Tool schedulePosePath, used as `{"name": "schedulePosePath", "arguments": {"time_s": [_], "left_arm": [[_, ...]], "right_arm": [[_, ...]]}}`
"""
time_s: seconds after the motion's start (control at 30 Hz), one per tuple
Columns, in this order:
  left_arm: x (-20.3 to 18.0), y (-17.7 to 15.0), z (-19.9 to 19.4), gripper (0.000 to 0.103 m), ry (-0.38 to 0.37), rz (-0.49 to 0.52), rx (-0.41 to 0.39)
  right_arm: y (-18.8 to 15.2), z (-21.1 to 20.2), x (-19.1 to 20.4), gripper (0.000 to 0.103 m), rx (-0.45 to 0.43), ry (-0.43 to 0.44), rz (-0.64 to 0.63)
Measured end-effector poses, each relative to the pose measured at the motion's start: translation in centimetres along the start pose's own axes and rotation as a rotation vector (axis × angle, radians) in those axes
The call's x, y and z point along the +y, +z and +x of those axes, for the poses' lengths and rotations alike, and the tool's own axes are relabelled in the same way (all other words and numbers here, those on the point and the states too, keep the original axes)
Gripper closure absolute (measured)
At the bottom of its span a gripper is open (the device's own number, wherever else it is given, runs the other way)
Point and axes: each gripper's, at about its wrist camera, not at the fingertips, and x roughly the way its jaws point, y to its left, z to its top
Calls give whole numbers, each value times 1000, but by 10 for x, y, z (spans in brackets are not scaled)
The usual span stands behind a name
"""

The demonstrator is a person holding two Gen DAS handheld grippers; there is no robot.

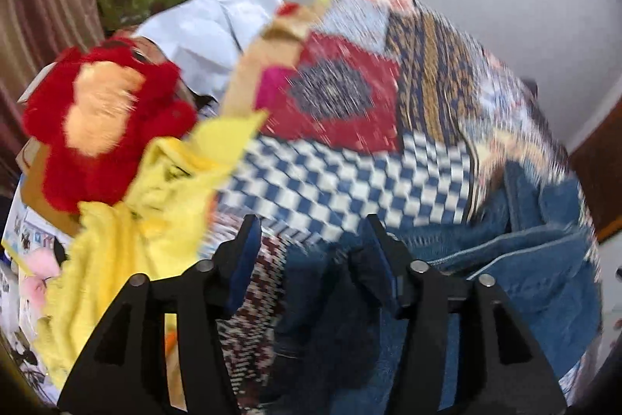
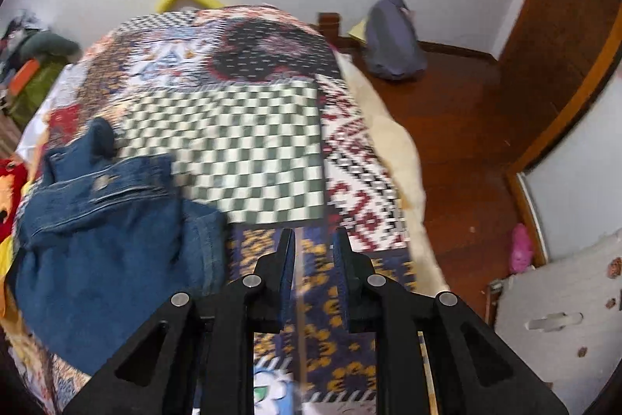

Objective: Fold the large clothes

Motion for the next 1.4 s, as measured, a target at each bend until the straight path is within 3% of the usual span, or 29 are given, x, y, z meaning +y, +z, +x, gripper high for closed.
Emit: {"name": "schedulePosePath", "arguments": {"time_s": [0.2,0.4,0.5,0.6,0.67,0.77,0.83,0.9,1.07,1.2,1.33,1.4], "left_arm": [[-2,-13,-26,38,53,149,-8],[-39,-60,-20,28,-34,304,66],[-57,-75,0,27,-84,323,129],[-70,-80,27,27,-75,336,180],[-72,-72,42,27,-68,323,187],[-66,-49,57,27,-75,243,188],[-62,-34,66,24,-99,184,187],[-62,-25,74,21,-76,165,184],[-74,-19,84,12,8,249,151],[-77,-21,72,12,59,317,106],[-73,-25,42,12,54,362,61],[-69,-31,25,12,5,357,51]], "right_arm": [[-7,-13,56,88,-32,138,-79],[-14,-20,134,88,-41,231,-225],[-21,-13,172,88,-24,278,-275],[-26,3,197,88,13,324,-295],[-29,19,215,88,51,348,-309],[-27,37,234,88,66,318,-335],[-18,46,239,88,47,279,-334],[-8,52,237,88,45,274,-306],[9,59,221,88,38,260,-237],[6,54,206,88,48,215,-204],[-9,32,201,88,67,315,-231],[-21,16,209,88,42,326,-284]]}}
